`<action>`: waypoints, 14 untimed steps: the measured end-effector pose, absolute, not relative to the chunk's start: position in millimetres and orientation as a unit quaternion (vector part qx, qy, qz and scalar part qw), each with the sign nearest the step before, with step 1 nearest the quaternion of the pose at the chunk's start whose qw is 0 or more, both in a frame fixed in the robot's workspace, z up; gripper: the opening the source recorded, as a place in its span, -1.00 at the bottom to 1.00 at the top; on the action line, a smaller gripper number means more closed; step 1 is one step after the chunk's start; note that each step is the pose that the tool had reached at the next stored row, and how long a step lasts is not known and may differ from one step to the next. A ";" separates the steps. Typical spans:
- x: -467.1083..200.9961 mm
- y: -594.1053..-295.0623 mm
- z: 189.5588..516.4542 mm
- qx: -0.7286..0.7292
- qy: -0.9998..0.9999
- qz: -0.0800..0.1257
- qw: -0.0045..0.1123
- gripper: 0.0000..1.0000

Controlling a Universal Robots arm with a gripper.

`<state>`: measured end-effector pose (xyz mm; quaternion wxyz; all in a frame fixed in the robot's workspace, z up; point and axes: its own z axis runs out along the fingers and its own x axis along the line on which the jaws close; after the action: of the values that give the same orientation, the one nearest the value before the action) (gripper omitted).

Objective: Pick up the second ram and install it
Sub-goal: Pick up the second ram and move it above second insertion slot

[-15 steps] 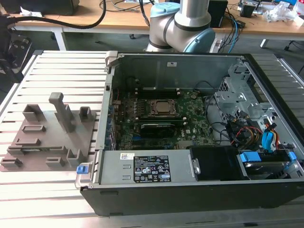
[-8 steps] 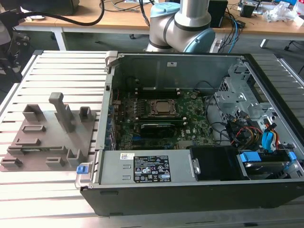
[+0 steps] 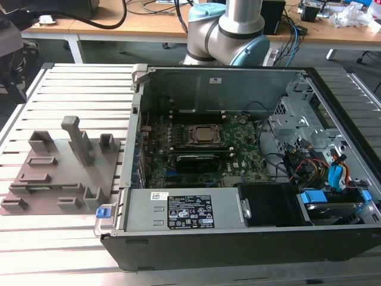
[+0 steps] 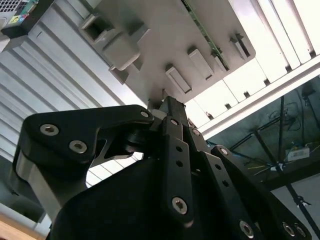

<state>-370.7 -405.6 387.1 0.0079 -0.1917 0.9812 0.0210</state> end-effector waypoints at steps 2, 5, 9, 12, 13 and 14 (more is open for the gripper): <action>-370.8 -405.6 387.1 -0.206 0.978 0.021 0.008 -0.79; -370.7 -405.6 387.1 -0.230 0.973 0.021 0.007 -0.79; -370.8 -405.6 387.1 -0.270 0.963 0.022 0.006 -0.79; -370.7 -405.6 387.1 -0.300 0.954 0.022 0.005 -0.79; -370.7 -405.6 387.1 -0.305 0.952 0.022 0.005 -0.79; -370.8 -405.6 387.1 -0.311 0.950 0.022 0.005 -0.79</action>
<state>-370.8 -405.6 387.1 0.0052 -0.3109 0.9502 0.0217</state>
